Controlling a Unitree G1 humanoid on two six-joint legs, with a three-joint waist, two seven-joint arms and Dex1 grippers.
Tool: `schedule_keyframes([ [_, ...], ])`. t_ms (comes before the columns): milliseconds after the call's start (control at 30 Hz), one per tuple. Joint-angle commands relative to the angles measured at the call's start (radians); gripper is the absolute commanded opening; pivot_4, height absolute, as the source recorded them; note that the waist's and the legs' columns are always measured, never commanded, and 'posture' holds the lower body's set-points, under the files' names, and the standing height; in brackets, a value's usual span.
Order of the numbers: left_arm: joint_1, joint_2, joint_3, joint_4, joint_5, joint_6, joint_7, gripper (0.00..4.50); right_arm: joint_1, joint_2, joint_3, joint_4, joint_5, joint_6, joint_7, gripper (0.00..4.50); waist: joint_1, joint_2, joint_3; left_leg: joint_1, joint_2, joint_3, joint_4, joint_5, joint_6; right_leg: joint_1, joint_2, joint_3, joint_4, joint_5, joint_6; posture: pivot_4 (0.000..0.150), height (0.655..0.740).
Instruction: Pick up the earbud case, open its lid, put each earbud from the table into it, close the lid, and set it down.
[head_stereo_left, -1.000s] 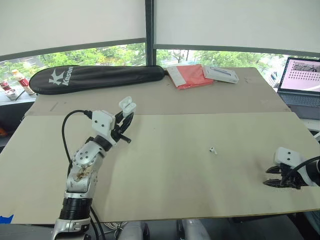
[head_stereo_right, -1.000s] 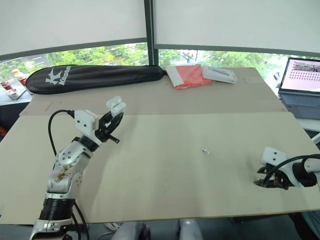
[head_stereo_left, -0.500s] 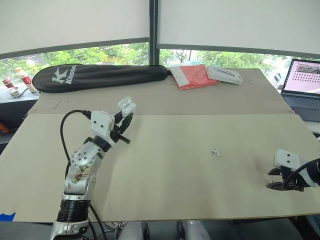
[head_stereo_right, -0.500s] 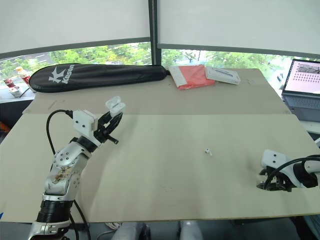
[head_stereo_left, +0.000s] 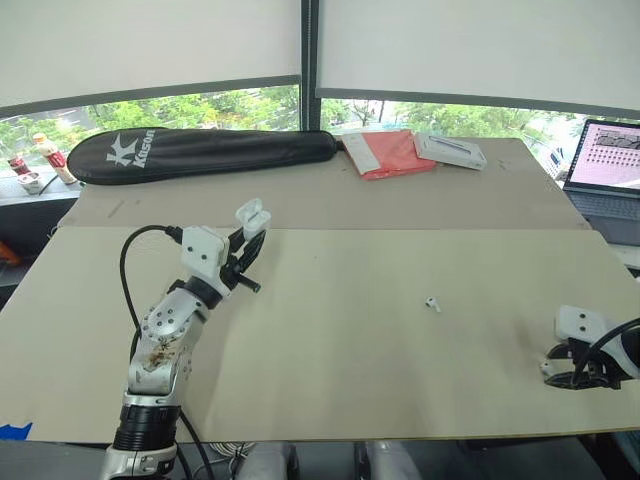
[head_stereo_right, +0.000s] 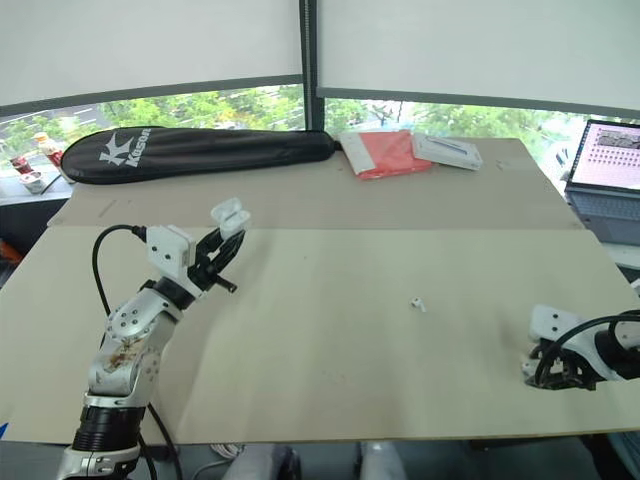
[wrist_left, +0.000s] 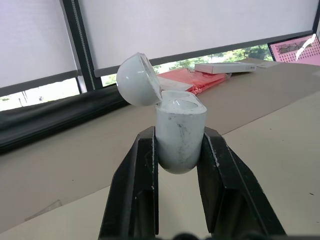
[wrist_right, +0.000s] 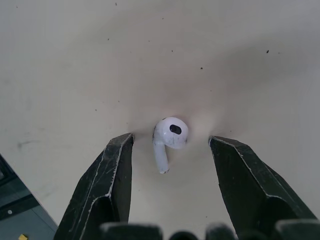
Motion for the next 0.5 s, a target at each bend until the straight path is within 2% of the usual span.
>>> schedule_keyframes([
  [33, -0.006, -0.002, 0.003, -0.045, -0.006, -0.009, 0.005, 0.56, 0.001, 0.015, -0.004, -0.018, 0.018, 0.050, 0.007, 2.69, -0.002, 0.000, 0.000, 0.000, 0.000, 0.000, 0.000, 0.000, 0.000, 0.000, 0.000, 0.000, 0.000, 0.000, 0.000, 0.150, 0.7400],
  [500, -0.003, 0.004, 0.004, -0.045, -0.009, -0.005, 0.000, 0.56, -0.057, 0.050, -0.006, -0.037, 0.047, 0.185, 0.011, 2.69, -0.018, 0.000, 0.000, 0.001, 0.000, 0.001, 0.000, 0.000, -0.001, 0.000, 0.000, 0.000, 0.001, 0.000, 0.000, 0.150, 0.7400],
])
